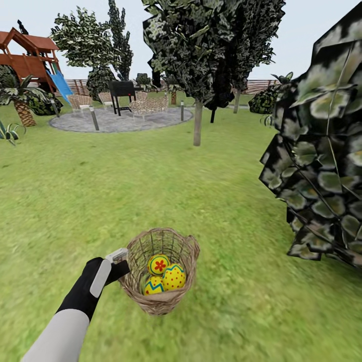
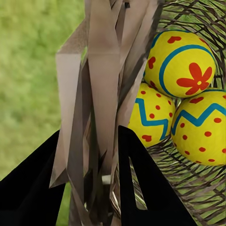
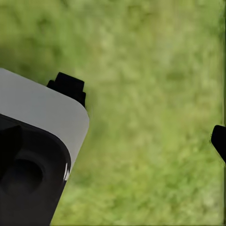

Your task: Take the three Easter eggs out of the wicker basket on the lawn in the garden, then place them on the lawn next to a single tree (choose any tree) so that all three eggs are next to the same tree and none are left in the basket.

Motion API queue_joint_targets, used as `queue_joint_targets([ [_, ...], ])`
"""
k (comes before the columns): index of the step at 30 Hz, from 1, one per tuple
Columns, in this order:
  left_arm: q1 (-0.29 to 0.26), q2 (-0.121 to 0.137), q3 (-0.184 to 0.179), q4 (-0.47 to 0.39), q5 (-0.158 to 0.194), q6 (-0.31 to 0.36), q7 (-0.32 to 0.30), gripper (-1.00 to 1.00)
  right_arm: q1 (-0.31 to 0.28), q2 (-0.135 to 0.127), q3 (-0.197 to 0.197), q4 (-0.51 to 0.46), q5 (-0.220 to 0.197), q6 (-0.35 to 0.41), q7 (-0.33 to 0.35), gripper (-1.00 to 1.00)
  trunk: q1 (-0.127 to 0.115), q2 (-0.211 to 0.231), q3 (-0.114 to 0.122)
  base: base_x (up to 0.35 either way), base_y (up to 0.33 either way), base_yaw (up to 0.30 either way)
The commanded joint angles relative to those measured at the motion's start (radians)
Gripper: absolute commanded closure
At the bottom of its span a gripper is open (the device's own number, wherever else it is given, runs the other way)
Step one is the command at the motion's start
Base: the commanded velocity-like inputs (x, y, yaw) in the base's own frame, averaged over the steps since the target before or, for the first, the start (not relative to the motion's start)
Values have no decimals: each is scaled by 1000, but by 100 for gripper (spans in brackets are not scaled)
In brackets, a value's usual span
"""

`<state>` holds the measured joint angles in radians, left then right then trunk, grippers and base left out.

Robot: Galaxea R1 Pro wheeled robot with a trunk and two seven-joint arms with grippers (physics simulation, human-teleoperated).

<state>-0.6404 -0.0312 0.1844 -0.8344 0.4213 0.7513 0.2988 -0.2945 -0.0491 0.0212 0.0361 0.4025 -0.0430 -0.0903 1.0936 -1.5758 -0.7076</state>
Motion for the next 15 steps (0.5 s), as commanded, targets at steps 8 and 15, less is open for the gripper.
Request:
queue_joint_targets([
  [8, -1, -1, 3, -2, 21, 0, 8, 100, -2, 0, 2, 5, 3, -5, -5, -100, 0, 0, -1, 319, 0, 0],
  [15, -1, -1, 3, -2, 21, 1, 8, 100, -2, -2, 2, 7, 6, -6, -5, -100, 0, 0, -1, 319, 0, 0],
])
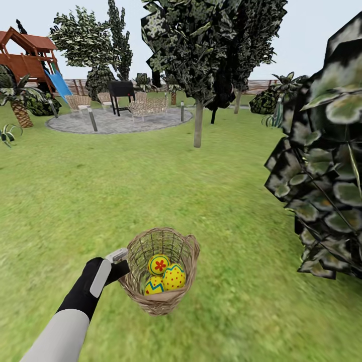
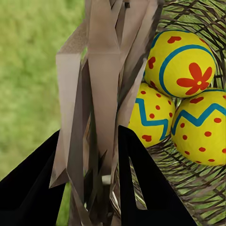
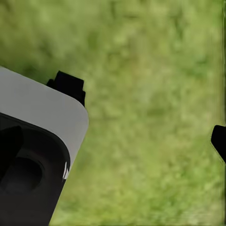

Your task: Take the three Easter eggs out of the wicker basket on the lawn in the garden, then place them on the lawn next to a single tree (choose any tree) so that all three eggs are next to the same tree and none are left in the basket.

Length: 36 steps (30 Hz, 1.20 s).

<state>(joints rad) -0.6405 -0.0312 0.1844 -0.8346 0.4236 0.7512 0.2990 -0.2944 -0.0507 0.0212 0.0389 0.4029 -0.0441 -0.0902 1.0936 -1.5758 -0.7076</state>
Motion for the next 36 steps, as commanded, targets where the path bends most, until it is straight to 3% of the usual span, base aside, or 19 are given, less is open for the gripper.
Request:
queue_joint_targets([
  [1, -1, -1, 3, -1, 19, 1, 8, 100, -2, 0, 2, 5, 5, -4, -5, -100, 1, 0, -1, 319, 0, 0],
  [36, -1, -1, 3, -1, 19, 2, 9, 100, -2, -3, 1, 6, -2, -33, -5, -100, 1, 0, 3, 319, 0, 0],
])
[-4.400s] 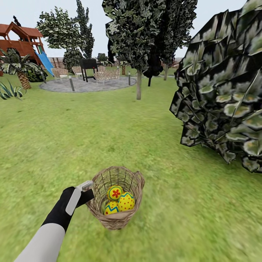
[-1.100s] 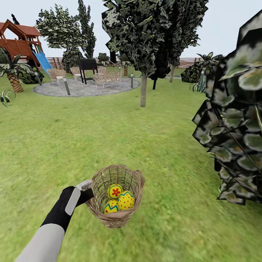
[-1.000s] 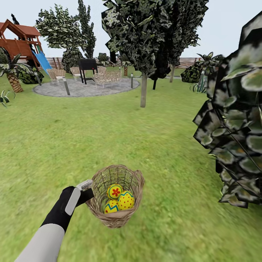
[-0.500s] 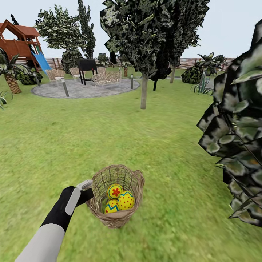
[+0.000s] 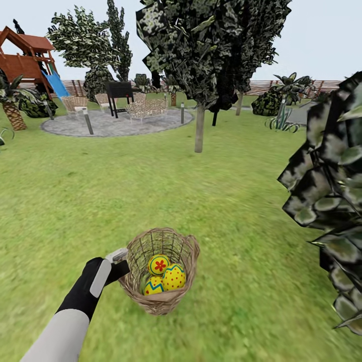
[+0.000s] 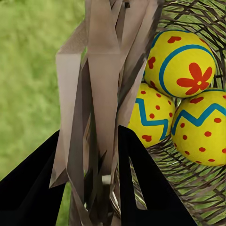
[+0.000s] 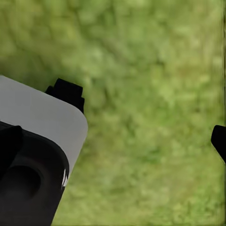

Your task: Take the three Easter eggs out of the wicker basket on the lawn in the garden, then place them on the lawn next to a single tree (choose any tree) so that all three eggs are next to the same tree and none are left in the basket.

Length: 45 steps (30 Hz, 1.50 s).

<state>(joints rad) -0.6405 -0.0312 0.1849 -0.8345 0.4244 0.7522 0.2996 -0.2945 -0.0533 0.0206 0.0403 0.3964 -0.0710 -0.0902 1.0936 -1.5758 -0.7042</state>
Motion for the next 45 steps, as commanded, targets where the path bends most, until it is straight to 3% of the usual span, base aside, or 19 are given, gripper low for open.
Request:
queue_joint_targets([
  [1, -1, -1, 2, -2, 18, 1, 8, 100, -2, 0, 2, 4, 4, -6, -5, -100, 1, 0, -1, 319, 0, 0],
  [45, -1, -1, 4, -2, 17, 19, 8, 100, -2, 3, 2, 6, 12, -6, -5, -100, 1, 0, -1, 319, 0, 0],
])
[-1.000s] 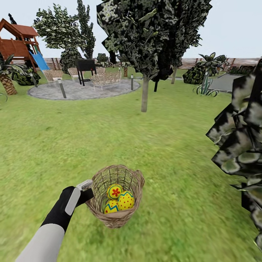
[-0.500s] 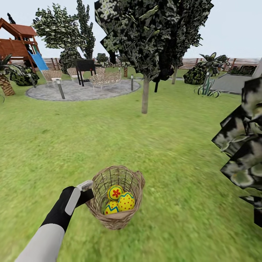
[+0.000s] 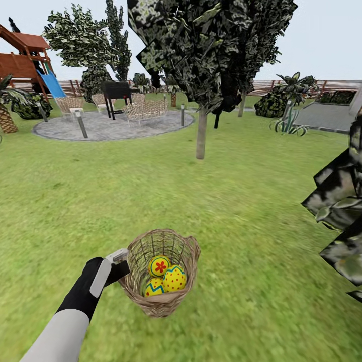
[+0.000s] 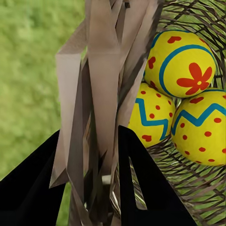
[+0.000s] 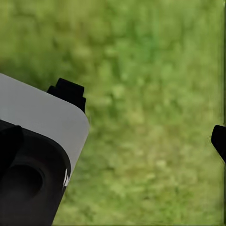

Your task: Take the three Easter eggs out of the wicker basket on the lawn in the garden, then place them on the lawn next to a single tree (choose any tree) so that all three eggs are next to the same tree and none are left in the basket.

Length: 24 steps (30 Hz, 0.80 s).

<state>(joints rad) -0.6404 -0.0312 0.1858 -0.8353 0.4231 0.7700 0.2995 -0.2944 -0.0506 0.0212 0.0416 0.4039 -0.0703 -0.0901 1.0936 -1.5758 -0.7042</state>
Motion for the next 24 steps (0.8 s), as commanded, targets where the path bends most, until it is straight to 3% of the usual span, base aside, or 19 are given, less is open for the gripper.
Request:
queue_joint_targets([
  [1, -1, -1, 3, -2, 19, 1, 8, 100, -2, 0, 2, 4, 4, -7, -5, -100, 1, 0, -1, 319, 0, 0],
  [24, -1, -1, 3, -1, 19, 2, 8, 100, -2, 0, 2, 4, 4, -7, -5, -100, 1, 0, -1, 319, 0, 0],
])
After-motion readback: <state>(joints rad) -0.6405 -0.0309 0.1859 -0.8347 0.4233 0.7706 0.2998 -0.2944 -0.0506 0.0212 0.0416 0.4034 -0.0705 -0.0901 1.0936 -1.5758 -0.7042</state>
